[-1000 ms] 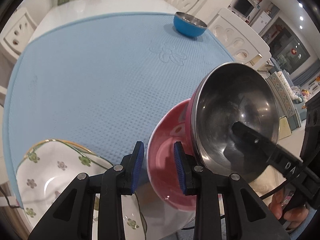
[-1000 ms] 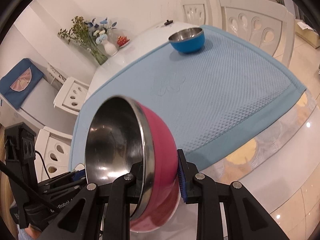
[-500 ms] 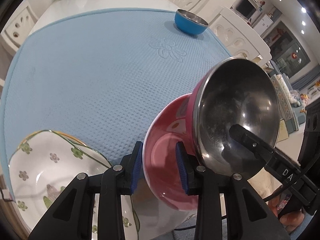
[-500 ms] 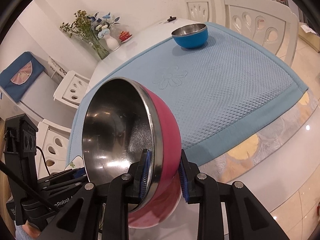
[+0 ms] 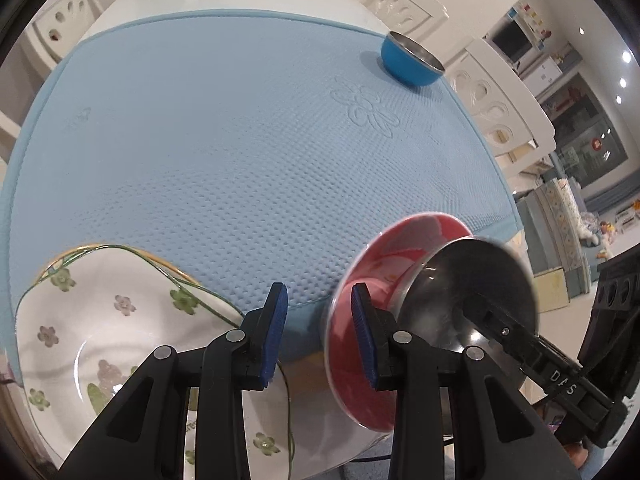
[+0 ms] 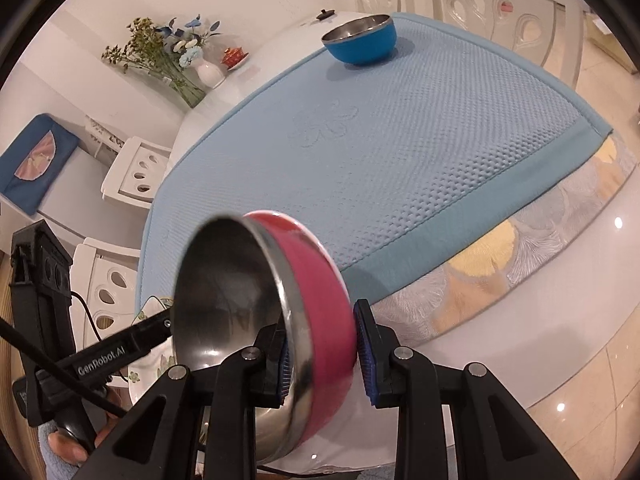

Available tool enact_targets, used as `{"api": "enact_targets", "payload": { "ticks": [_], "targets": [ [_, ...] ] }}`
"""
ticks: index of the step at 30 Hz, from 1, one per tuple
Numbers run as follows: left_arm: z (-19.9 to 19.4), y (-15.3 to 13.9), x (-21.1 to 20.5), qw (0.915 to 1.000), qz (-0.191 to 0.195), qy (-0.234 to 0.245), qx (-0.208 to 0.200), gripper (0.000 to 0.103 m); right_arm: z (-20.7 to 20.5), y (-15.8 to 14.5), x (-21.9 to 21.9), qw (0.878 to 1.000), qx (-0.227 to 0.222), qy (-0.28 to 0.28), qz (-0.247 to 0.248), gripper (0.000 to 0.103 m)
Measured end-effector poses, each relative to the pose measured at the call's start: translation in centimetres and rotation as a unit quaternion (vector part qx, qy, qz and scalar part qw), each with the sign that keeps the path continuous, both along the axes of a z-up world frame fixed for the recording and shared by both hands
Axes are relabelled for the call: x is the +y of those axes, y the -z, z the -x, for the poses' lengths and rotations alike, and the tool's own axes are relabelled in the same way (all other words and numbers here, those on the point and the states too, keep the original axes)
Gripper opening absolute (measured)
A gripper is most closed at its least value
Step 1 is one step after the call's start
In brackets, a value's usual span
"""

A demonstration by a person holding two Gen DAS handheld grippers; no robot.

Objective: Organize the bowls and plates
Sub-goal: 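Lower the pink steel bowl with both grippers into the bunny bowl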

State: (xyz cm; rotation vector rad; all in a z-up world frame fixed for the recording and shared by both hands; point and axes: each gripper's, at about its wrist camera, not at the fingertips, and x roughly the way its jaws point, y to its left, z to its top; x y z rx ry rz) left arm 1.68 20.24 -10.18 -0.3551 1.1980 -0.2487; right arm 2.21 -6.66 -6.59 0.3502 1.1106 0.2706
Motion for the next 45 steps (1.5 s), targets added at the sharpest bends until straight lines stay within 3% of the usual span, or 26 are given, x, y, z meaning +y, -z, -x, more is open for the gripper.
{"api": "enact_targets", "payload": {
  "ticks": [1, 2, 9, 14, 39, 45],
  "targets": [
    [0.0, 0.0, 0.1, 1.0000, 0.005, -0.002, 0.002, 0.032, 0.0, 0.0, 0.1, 1.000, -0.002, 0.000, 0.003, 0.027],
    [0.0, 0.1, 0.2, 0.9999, 0.011, -0.002, 0.001, 0.033, -0.1, 0.0, 0.2, 1.000, -0.002, -0.003, 0.000, 0.035],
    [-0.1, 0.8, -0.7, 0.9998, 0.010, 0.014, 0.013, 0.033, -0.4, 0.1, 1.5, 1.000, -0.009, -0.013, 0.012, 0.038],
    [-0.5, 1.0, -0.7, 0.9997, 0.010, 0.016, 0.016, 0.033, -0.5, 1.3, 0.7, 1.000, 0.017, 0.000, -0.018, 0.038],
    [-0.9, 1.6, -0.9, 0.9993, 0.006, 0.019, 0.032, 0.034, -1.0, 2.3, 1.3, 0.999, 0.042, -0.006, -0.006, 0.038],
    [-0.7, -1.0, -0.9, 0.9999, 0.008, 0.013, -0.006, 0.038, -1.2, 1.6, 1.3, 0.999, 0.033, -0.009, -0.002, 0.038]
  ]
}}
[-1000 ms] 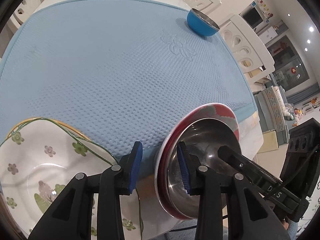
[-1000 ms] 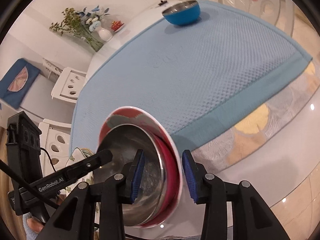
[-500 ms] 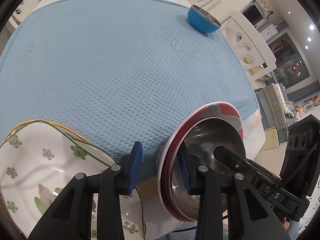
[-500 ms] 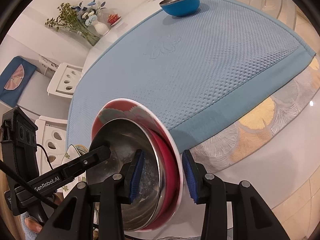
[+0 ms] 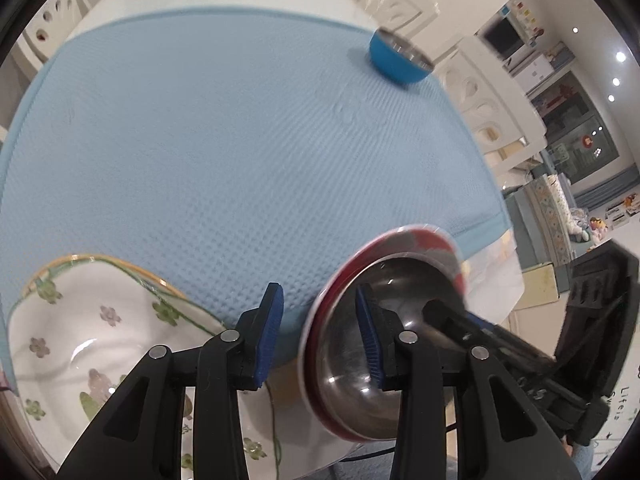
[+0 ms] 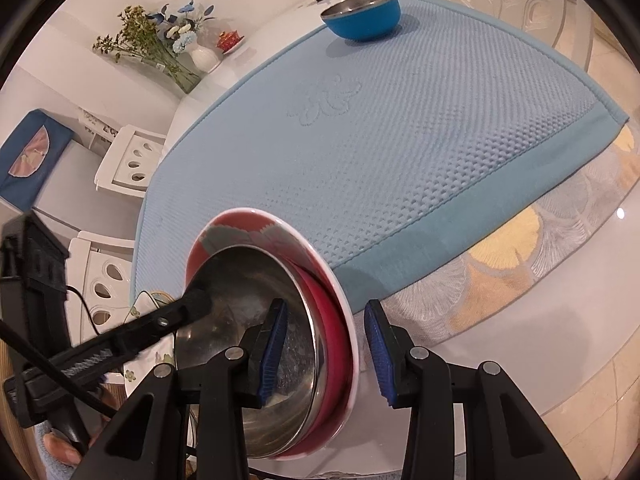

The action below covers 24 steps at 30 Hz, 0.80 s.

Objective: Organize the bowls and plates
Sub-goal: 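Open both grippers to release the pink steel bowl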

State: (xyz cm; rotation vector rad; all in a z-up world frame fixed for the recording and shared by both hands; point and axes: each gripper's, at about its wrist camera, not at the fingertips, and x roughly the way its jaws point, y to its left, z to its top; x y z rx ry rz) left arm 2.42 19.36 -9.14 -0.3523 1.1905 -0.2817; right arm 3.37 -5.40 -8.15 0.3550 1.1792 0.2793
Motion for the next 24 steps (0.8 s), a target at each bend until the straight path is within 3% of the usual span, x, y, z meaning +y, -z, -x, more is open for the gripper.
{"api": "enact_targets", "payload": {
  "ticks": [5, 9, 12, 15, 24],
  "targets": [
    [-0.7, -1.5, -0.2, 0.9997, 0.001, -0.008, -0.025, 0.039, 0.0, -1.5, -0.4, 1.000, -0.022, -0.006, 0.013, 0.038],
    [-1.3, -2.3, -0.9, 0.9988, -0.027, -0.006, -0.040, 0.039, 0.1, -3.4, -1.6, 0.998, -0.058, 0.006, 0.012, 0.039],
    [-2.0, -2.8, -1.3, 0.9989, -0.012, -0.005, -0.044, 0.039, 0.1, -4.9, -2.9, 0.996, -0.082, 0.020, 0.016, 0.040],
    [-2.9, -3.3, -1.6, 0.9987, -0.002, -0.009, -0.049, 0.041, -0.1, -6.6, -4.3, 0.993, -0.108, 0.037, 0.017, 0.050],
    [-5.7, -3.9, -3.5, 0.9978, -0.039, 0.005, -0.054, 0.047, -3.5, -9.9, -7.4, 0.985, -0.165, 0.041, 0.030, 0.053]
  ]
}}
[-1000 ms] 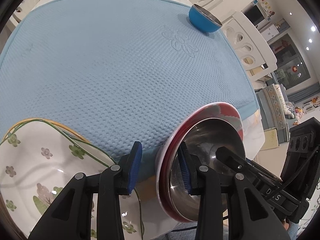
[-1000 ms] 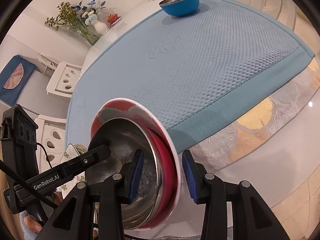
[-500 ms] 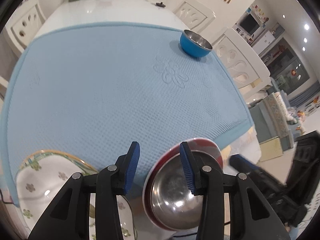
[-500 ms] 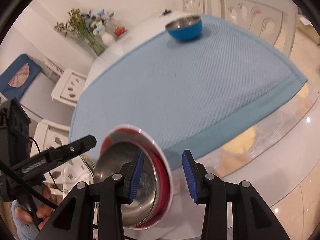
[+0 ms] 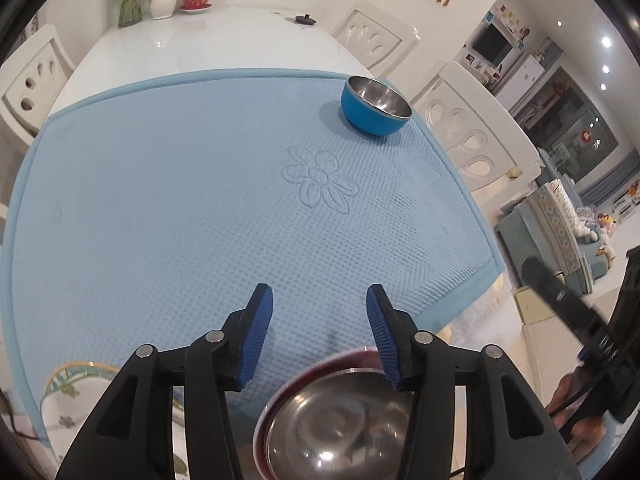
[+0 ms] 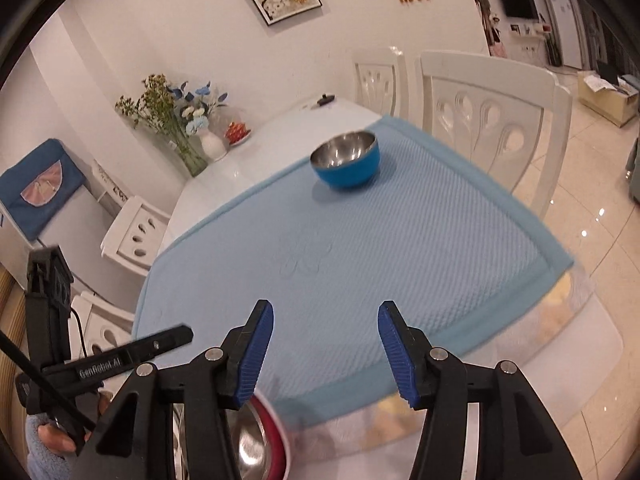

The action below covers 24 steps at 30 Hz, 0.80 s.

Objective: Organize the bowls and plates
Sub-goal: 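Open both grippers to release the pink steel bowl, then move both grippers to the blue steel bowl and grip its rim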

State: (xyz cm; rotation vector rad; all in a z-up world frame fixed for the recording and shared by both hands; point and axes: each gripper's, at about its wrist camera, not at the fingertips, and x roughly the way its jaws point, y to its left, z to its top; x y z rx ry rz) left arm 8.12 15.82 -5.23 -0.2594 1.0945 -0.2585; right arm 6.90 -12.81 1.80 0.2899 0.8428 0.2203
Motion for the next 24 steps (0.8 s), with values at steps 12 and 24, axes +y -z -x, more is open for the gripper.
{"api": "enact_targets", "payload": {
  "ticks": [12, 24],
  "targets": [
    [-6.5, -1.9, -2.4, 0.9996, -0.024, 0.008, -0.011, 0.048, -7.1, -2.8, -4.0, 0.998, -0.037, 0.010, -0.049, 0.053],
    [-15.7, -2.0, -6.7, 0.9969, -0.070, -0.011, -0.033, 0.063, -17.5, -4.7, -6.5, 0.995, -0.101, -0.005, -0.025, 0.070]
  ]
}}
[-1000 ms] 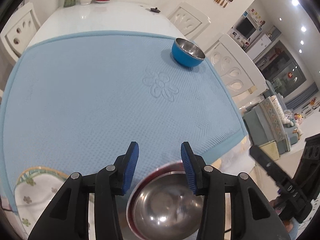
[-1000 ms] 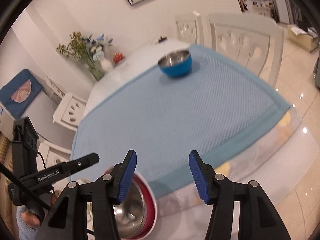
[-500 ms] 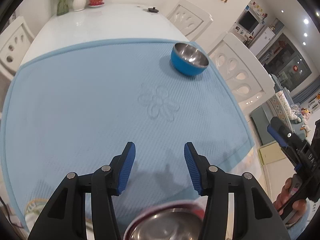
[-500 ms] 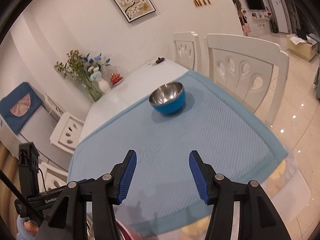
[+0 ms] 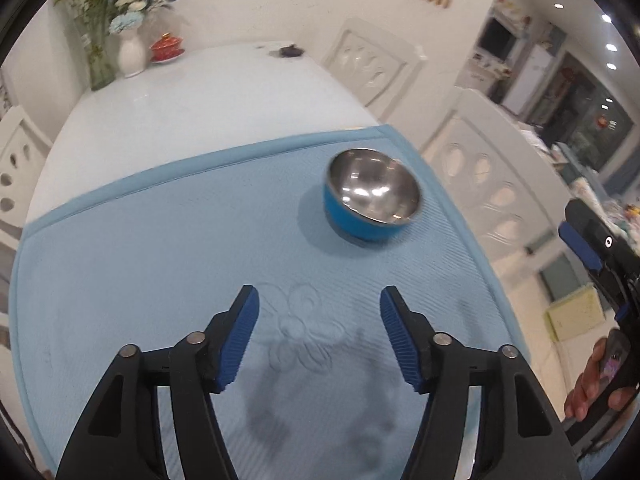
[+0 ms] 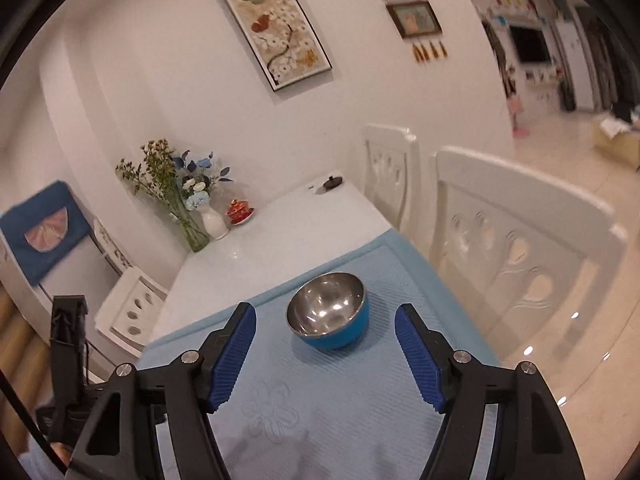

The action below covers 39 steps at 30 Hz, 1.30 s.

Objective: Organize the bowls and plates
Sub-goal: 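Move both grippers to the blue steel bowl and grip its rim, then close the right gripper on the blue bowl rim while the left gripper grips the opposite rim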

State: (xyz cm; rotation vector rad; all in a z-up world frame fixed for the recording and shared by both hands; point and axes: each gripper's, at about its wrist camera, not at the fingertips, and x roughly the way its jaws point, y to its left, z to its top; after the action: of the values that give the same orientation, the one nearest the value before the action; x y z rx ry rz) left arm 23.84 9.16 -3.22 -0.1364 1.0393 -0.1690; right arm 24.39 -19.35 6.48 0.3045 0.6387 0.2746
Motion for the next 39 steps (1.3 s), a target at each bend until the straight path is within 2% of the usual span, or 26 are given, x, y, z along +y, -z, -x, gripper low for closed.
{"api": "enact_targets", "payload": {
  "ticks": [4, 9, 16, 25, 32, 39],
  "targets": [
    [-2.1, 2.4, 0.2, 0.9991, 0.006, -0.026, 0.034, 0.064, -3.8, 3.8, -0.8, 0.999, 0.046, 0.010, -0.027, 0.070],
    [-4.4, 4.9, 0.5, 0.9973, -0.006, -0.043, 0.059, 0.064, -7.1, 8.8, -1.1, 0.993, 0.101, 0.005, -0.059, 0.070],
    [-6.3, 6.6, -0.3, 0.9980, -0.025, -0.034, 0.047, 0.064, -10.2, 12.3, 0.6, 0.991, 0.129, 0.005, -0.043, 0.070],
    [-9.3, 9.3, 0.0, 0.9968, 0.035, -0.050, 0.051, 0.064, -12.4, 15.1, 2.1, 0.987, 0.150, -0.018, -0.052, 0.071],
    [-10.1, 11.4, 0.4, 0.9950, 0.036, -0.057, 0.073, 0.064, -13.0, 16.5, 2.6, 0.986, 0.156, -0.022, -0.056, 0.073],
    [-9.8, 11.7, -0.1, 0.9975, 0.016, -0.048, 0.050, 0.064, -13.0, 17.5, 2.7, 0.985, 0.159, -0.018, -0.061, 0.074]
  ]
}}
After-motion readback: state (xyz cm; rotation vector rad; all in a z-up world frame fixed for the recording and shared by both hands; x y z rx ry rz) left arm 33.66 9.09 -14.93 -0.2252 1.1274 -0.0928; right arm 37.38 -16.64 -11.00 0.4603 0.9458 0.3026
